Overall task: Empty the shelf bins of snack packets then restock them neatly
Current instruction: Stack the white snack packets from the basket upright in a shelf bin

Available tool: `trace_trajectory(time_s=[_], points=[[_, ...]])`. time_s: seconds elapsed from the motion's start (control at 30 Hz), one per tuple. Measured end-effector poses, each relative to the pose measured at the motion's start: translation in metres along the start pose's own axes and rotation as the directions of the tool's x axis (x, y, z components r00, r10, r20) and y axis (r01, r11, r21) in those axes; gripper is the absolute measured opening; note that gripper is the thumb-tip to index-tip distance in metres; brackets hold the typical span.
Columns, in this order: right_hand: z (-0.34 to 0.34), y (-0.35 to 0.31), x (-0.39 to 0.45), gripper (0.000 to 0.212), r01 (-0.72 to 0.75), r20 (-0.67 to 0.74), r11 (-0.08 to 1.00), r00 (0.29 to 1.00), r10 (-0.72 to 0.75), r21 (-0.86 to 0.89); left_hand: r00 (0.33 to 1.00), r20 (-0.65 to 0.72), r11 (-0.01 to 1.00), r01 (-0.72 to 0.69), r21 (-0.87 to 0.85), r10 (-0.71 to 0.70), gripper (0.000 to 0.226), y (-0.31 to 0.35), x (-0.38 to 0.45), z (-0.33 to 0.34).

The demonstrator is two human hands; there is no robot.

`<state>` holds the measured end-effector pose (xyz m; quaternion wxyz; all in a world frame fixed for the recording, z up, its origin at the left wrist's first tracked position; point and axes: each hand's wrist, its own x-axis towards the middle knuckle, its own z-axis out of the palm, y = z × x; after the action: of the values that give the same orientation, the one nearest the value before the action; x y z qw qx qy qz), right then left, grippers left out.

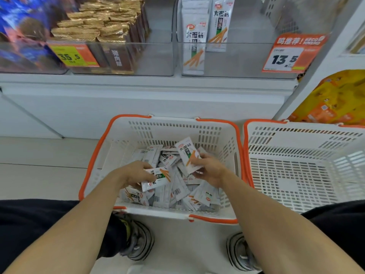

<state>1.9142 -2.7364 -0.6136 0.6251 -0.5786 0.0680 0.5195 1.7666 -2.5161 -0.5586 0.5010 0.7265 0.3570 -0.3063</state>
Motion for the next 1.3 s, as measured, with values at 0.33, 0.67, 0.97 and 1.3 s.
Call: trace_trajectory(time_s=[0.33, 0.67, 0.97, 1.3], points=[[0.03, 0.001, 0.006, 0.023, -0.003, 0.164, 0.948, 0.985, 0.058, -0.319, 0.971, 0.2, 0.812, 0.01, -0.584, 0.132, 0.027, -0.002, 0.0, -0.002], [0.063, 0.02, 0.021, 0.076, 0.065, 0.144, 0.92, 0.99, -0.009, -0.387, 0.986, -0.158, 0.308, -0.164, -0.937, 0.044, 0.031, -0.006, 0.045, 0.053], [0.04, -0.023, 0.073, 0.053, -0.085, -0.296, 0.633, 0.925, -0.237, -0.77, 0.984, -0.125, 0.479, -0.049, -0.876, -0.127, 0.022, -0.024, 0.069, 0.042], [0.027, -0.019, 0.12, 0.009, -0.153, -0.594, 0.892, 0.791, -0.147, -0.425, 0.98, -0.132, 0.425, -0.057, -0.904, -0.149, 0.019, -0.012, 0.075, 0.032]])
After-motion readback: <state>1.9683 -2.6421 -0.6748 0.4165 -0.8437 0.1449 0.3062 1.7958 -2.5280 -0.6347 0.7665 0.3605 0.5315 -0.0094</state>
